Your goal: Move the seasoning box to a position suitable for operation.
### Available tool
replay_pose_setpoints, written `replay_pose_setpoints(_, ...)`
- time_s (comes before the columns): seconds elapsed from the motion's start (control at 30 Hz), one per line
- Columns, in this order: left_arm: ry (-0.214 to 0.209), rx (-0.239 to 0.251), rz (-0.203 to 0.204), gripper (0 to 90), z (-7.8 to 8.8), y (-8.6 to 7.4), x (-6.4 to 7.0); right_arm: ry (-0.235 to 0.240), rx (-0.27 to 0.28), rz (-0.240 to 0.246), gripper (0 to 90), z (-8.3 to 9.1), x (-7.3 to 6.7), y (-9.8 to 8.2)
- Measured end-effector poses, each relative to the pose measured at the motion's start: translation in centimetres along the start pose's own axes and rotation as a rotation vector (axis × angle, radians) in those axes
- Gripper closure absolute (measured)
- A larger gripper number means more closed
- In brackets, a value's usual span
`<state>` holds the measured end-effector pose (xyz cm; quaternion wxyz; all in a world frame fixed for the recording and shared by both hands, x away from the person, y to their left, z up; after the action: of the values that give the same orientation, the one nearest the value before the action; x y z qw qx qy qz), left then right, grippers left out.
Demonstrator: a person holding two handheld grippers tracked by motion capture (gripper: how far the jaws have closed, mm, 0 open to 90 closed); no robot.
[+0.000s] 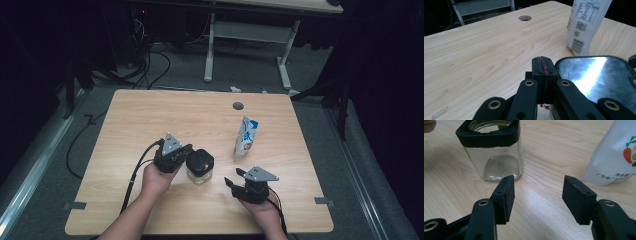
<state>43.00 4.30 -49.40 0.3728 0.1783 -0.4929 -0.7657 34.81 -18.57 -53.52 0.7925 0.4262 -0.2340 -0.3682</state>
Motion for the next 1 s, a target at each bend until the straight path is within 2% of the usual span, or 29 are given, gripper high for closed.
replay_pose_setpoints(0.23,0.0,-0.004,-0.004,90.0,-0.1,0.0,0.1,-0.006,0.026,0.0,50.7,0.1,-0.2,0.3)
replay_pose_setpoints(0.27,-0.001,-0.004,-0.003,90.0,-0.2,0.1,0.1,-0.015,0.043,0.011,57.5,0.3,-0.4,0.7)
replay_pose_setpoints(0.3,-0.001,-0.004,-0.003,90.0,-0.2,0.1,0.1,-0.015,0.043,0.011,57.5,0.3,-0.4,0.7)
replay_pose_setpoints(0.33,0.001,-0.004,-0.006,90.0,-0.2,0.1,0.2,-0.005,0.064,0.027,67.3,0.4,-1.1,1.4)
replay_pose_setpoints(0.37,0.001,-0.004,-0.006,90.0,-0.2,0.1,0.2,-0.005,0.064,0.027,67.3,0.4,-1.1,1.4)
replay_pose_setpoints(0.4,0.001,-0.003,-0.006,90.0,-0.2,0.1,0.2,0.015,0.106,0.051,79.4,0.5,-2.0,2.3)
replay_pose_setpoints(0.43,0.0,-0.003,-0.005,90.0,-0.2,0.1,0.2,0.015,0.106,0.051,79.4,0.5,-2.0,2.3)
replay_pose_setpoints(0.53,-0.003,-0.002,-0.007,90.0,-0.2,0.1,0.2,0.042,0.13,0.109,86.9,0.1,-3.8,3.9)
replay_pose_setpoints(0.67,-0.007,0.001,-0.004,90.0,-0.2,0.0,0.1,0.031,0.111,0.126,89.4,-0.5,-4.2,5.2)
replay_pose_setpoints(0.77,-0.009,0.001,0.0,90.0,-0.3,0.1,0.1,0.021,0.098,0.127,89.9,-1.2,-3.9,5.8)
replay_pose_setpoints(0.83,-0.009,0.001,-0.002,90.0,-0.2,0.1,0.1,0.038,0.081,0.099,89.9,-2.1,-3.6,6.1)
replay_pose_setpoints(0.97,-0.011,-0.001,-0.001,90.0,-0.2,0.1,0.0,0.045,0.096,0.094,89.8,-2.7,-3.6,6.5)
replay_pose_setpoints(1.0,-0.007,0.007,0.016,90.0,0.0,0.1,-0.1,0.05,0.1,0.1,89.8,-2.8,-3.6,6.5)
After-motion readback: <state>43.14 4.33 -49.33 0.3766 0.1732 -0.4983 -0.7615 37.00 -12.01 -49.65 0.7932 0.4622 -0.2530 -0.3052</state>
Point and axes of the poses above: each handheld gripper's, and its own axes: z roughly backward along the jaws, y roughly out of its top, x roughly to its right, the point moved 5 cm from there along -z, roughly forward along the jaws, and after that the axes turned 5 degrees about z, right-handed, at the moved point
